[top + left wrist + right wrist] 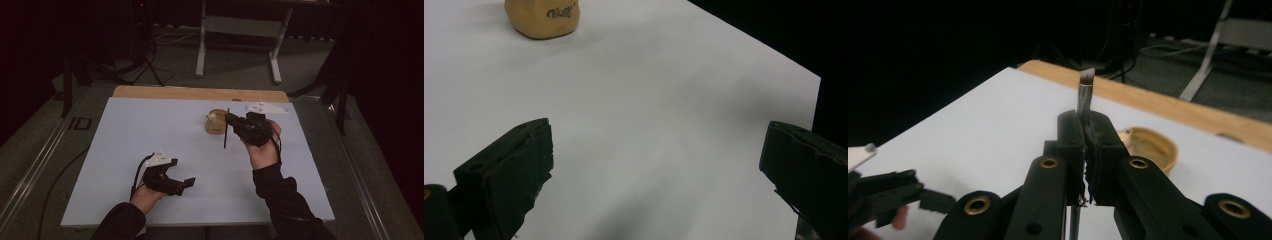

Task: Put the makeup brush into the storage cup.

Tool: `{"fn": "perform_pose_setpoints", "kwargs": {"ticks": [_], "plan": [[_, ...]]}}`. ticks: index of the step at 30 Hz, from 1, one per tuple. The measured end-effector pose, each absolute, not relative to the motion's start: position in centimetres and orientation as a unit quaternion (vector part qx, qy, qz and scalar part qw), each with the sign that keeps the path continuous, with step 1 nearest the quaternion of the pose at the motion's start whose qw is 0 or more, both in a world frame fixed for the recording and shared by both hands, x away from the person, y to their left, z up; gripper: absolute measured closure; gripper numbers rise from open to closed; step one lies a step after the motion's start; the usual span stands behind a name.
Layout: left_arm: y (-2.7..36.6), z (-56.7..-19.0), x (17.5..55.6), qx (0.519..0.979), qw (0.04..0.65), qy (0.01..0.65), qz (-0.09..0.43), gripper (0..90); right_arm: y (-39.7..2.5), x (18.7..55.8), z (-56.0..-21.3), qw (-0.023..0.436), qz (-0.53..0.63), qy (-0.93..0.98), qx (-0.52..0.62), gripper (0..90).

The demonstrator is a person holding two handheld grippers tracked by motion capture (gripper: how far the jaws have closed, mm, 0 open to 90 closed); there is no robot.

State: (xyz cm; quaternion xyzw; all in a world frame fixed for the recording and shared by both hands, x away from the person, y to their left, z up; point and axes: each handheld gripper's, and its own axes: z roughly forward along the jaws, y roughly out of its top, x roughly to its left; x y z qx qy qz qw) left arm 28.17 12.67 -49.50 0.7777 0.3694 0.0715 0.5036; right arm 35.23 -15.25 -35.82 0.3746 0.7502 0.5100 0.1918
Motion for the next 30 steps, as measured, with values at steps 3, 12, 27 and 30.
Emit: {"fn": "perform_pose_setpoints", "kwargs": {"ticks": [3,12,27,30], "plan": [[12.7,-49.6,28.2,0.781,0.499,0.37,0.072,1.4,-15.4,35.4,-35.5,0.197,0.513,0.748,0.372,85.9],[12.8,-49.6,28.3,0.78,0.499,0.372,0.07,1.4,-16.1,36.8,-34.4,0.203,0.528,0.734,0.377,85.9],[12.8,-49.6,28.1,0.782,0.498,0.368,0.074,1.5,-16.5,38.6,-32.4,0.234,0.541,0.717,0.372,85.9],[12.8,-49.7,28.1,0.784,0.497,0.366,0.072,1.5,-16.5,39.0,-32.1,0.239,0.544,0.714,0.371,86.0]]}}
